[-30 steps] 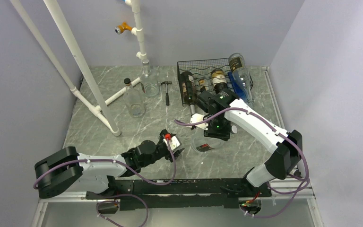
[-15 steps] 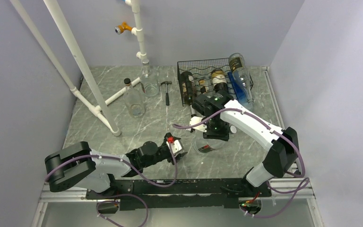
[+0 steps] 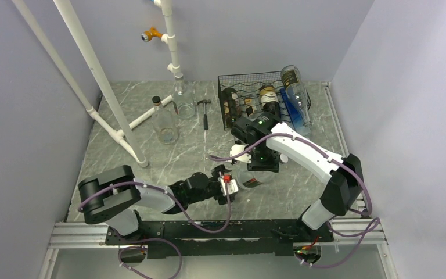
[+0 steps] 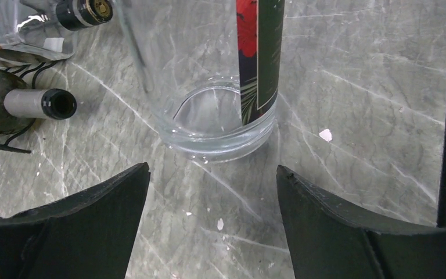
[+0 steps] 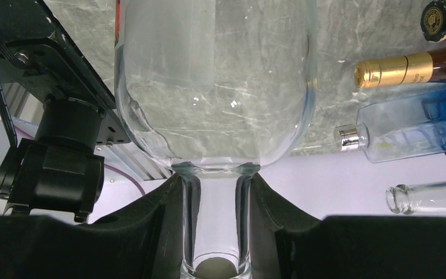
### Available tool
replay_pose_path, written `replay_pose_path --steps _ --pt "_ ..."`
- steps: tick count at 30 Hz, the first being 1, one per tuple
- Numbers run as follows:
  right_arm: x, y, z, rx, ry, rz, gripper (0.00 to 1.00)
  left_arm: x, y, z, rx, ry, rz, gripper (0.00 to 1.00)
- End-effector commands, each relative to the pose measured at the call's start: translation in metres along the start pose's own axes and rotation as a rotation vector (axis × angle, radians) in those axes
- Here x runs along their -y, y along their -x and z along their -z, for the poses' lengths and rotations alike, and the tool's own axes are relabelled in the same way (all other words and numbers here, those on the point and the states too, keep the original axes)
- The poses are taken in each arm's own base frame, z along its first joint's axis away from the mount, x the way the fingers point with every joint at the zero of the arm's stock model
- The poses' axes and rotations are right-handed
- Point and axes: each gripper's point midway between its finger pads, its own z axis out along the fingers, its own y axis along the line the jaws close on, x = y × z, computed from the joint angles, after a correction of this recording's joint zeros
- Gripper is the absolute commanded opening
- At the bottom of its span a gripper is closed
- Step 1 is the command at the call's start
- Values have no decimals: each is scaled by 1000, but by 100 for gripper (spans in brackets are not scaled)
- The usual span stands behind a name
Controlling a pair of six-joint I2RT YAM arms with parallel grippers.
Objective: Take the wine bottle off the wine rack
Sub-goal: Place the wine bottle at the center of the board.
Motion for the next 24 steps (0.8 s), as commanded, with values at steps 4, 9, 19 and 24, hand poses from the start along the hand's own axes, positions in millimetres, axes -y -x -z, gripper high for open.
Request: replay_pose_path --steps 4,9,19,24 --pt "14 14 15 45 -72 2 33 -1 26 -23 95 9 -50 87" --pt "12 20 15 48 -70 16 40 -6 21 -30 80 50 -48 87" --pt "12 28 18 58 -73 32 52 -9 15 -36 69 75 -41 85" --pt "11 32 20 69 -73 31 56 -8 14 -37 68 72 -38 84"
